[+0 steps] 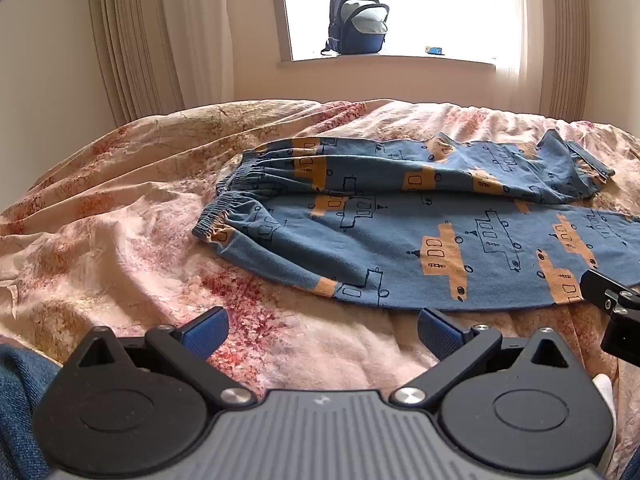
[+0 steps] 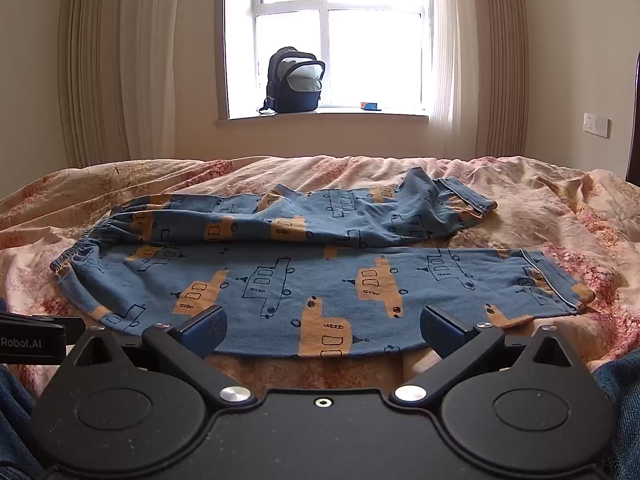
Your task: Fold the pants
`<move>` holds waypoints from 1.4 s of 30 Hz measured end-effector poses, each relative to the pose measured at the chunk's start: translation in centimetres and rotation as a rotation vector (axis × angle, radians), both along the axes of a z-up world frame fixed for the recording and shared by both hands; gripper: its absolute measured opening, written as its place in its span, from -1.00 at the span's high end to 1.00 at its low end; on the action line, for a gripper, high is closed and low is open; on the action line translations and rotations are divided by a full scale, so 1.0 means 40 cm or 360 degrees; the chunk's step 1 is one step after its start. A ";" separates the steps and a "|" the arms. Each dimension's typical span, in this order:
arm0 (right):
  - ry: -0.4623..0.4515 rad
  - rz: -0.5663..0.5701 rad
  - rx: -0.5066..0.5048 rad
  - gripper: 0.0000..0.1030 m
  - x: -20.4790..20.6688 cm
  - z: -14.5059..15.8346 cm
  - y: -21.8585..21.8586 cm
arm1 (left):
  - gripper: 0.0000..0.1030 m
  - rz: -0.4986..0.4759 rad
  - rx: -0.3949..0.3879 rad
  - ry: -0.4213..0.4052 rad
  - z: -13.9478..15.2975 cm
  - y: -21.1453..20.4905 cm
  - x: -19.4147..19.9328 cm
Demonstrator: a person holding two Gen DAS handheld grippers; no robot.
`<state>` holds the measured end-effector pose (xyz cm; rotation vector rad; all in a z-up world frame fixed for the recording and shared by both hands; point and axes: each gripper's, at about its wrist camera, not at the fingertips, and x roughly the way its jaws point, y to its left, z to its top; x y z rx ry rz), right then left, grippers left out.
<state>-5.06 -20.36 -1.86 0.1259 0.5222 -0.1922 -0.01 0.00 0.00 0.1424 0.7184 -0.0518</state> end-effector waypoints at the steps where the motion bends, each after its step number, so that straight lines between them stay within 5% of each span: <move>1: -0.0004 0.0000 0.0002 -0.99 0.000 -0.001 0.000 | -1.00 0.0000 0.0000 0.0000 0.000 0.000 0.000; 42: 0.0010 0.0000 0.0002 -0.99 0.002 -0.009 0.001 | -1.00 0.0000 0.0000 0.0012 -0.006 0.001 -0.003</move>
